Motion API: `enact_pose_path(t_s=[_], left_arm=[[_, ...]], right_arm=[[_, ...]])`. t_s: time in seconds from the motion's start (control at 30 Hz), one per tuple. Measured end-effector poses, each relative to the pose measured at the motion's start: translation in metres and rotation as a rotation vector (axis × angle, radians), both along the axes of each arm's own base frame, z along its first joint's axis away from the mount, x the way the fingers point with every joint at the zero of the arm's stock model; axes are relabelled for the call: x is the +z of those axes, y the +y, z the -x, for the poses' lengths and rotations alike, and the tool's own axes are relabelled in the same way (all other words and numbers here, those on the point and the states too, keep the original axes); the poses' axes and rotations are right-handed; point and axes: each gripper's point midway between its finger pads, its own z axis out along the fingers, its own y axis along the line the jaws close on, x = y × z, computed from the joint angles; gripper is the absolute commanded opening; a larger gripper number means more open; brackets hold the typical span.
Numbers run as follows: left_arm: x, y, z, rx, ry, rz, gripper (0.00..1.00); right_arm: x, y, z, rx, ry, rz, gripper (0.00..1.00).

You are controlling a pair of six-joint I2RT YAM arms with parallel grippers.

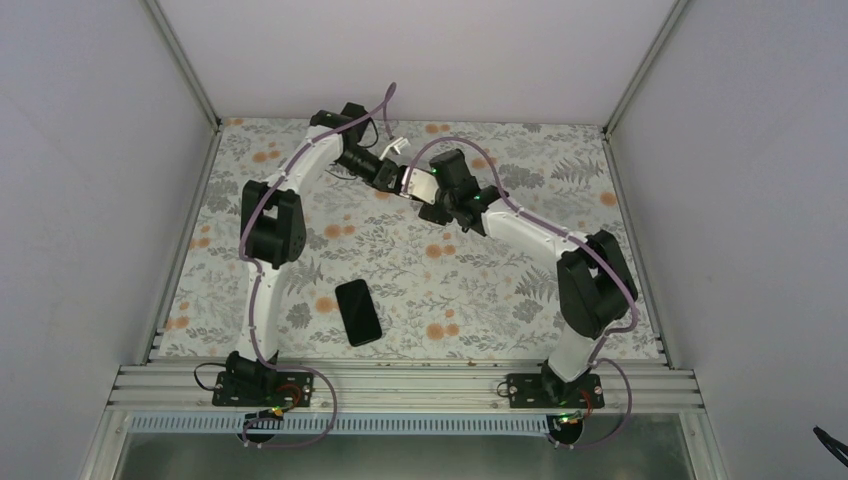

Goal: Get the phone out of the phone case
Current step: Remove the phone case from the phone.

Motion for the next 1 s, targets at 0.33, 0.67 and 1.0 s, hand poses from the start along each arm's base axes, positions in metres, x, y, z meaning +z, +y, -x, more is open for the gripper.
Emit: enact_pose_path(t_s=[0.33,0.67,1.0], left_arm=[[0.027,0.014,0.007,-0.009,-0.206,-0.089,0.02],[0.102,-0.008,0.120,-0.183,-0.855,-0.144,0.02],[0.067,0.004,0.103,-0.172,-0.921,-0.262,0.02]], right_arm=[[0.067,-0.045,0.044,0.053,0.083,-0.206,1.00],[0.075,-0.106,0.051,0.030,0.219,-0.384,0.79],[0.068,-0.105,0.084,0.215,0.387,-0.511,0.72]])
